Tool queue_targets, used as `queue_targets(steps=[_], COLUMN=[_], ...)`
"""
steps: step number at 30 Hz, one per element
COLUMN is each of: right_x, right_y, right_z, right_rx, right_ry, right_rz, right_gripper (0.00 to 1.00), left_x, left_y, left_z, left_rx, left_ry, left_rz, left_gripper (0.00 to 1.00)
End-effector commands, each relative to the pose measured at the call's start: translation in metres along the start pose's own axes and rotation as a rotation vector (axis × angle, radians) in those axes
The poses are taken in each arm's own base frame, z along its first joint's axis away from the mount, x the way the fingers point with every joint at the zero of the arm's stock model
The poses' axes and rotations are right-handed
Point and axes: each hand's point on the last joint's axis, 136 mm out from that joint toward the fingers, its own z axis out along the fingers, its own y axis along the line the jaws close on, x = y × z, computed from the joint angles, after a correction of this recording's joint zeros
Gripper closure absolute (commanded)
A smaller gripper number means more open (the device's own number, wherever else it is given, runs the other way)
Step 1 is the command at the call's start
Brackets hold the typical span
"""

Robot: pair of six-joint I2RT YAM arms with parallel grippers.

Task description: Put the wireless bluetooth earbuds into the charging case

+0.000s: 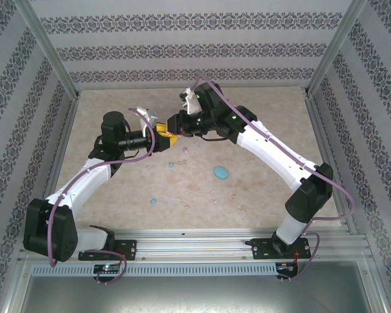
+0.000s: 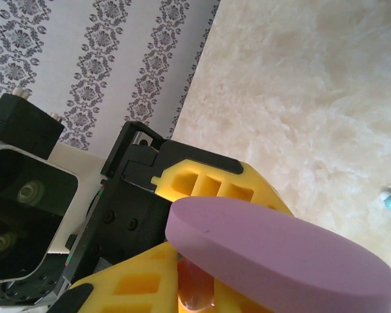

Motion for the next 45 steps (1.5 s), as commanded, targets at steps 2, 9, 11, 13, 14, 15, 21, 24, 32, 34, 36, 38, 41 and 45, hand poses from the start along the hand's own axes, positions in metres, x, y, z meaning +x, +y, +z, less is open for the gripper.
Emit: queue_targets(steps=[2,9,11,13,14,15,21,24,32,34,36,38,41,45], right_x=[0.011,0.014,0.013,0.014,0.014,0.013,0.012,0.011,0.01,0.01,0.009,0.008,0.008,0.006], right_y=[-0.02,-0.028,-0.029,-0.031,-0.032,-0.033,-0.035,-0.037,-0.038,-0.038,-0.038,-0.039,-0.039,-0.038], right_z=[0.005,0.008,0.008,0.007,0.007,0.006,0.004,0.003,0.003,0.003,0.002,0.002,0.004,0.004], right_rx=[0.1,0.142,0.151,0.162,0.168,0.173,0.198,0.213,0.229,0.233,0.239,0.244,0.247,0.245], right_ry=[0.014,0.016,0.014,0.014,0.013,0.01,0.009,0.008,0.012,0.013,0.01,0.01,0.016,0.022], right_rz=[-0.04,-0.066,-0.071,-0.077,-0.078,-0.081,-0.094,-0.102,-0.101,-0.102,-0.104,-0.109,-0.112,-0.113], right_gripper=[0.84,0.81,0.79,0.79,0.79,0.79,0.77,0.77,0.76,0.76,0.76,0.73,0.71,0.69], left_x=[-0.021,-0.021,-0.021,-0.021,-0.021,-0.021,-0.02,-0.02,-0.02,-0.019,-0.019,-0.02,-0.02,-0.021], left_y=[-0.017,-0.018,-0.019,-0.019,-0.019,-0.019,-0.018,-0.018,-0.018,-0.018,-0.018,-0.018,-0.018,-0.018], left_z=[-0.002,-0.002,-0.002,-0.003,-0.003,-0.003,-0.002,-0.002,-0.002,-0.002,-0.002,-0.002,-0.001,-0.001], left_rx=[0.046,0.046,0.046,0.045,0.045,0.046,0.046,0.045,0.045,0.047,0.046,0.048,0.05,0.049], left_ry=[-0.046,-0.046,-0.047,-0.046,-0.046,-0.046,-0.044,-0.043,-0.041,-0.04,-0.039,-0.039,-0.038,-0.038], left_rz=[0.1,0.096,0.096,0.094,0.095,0.097,0.092,0.09,0.088,0.086,0.084,0.085,0.082,0.084], left_gripper=[1.0,1.0,1.0,1.0,1.0,1.0,1.0,1.0,1.0,1.0,1.0,1.0,1.0,1.0])
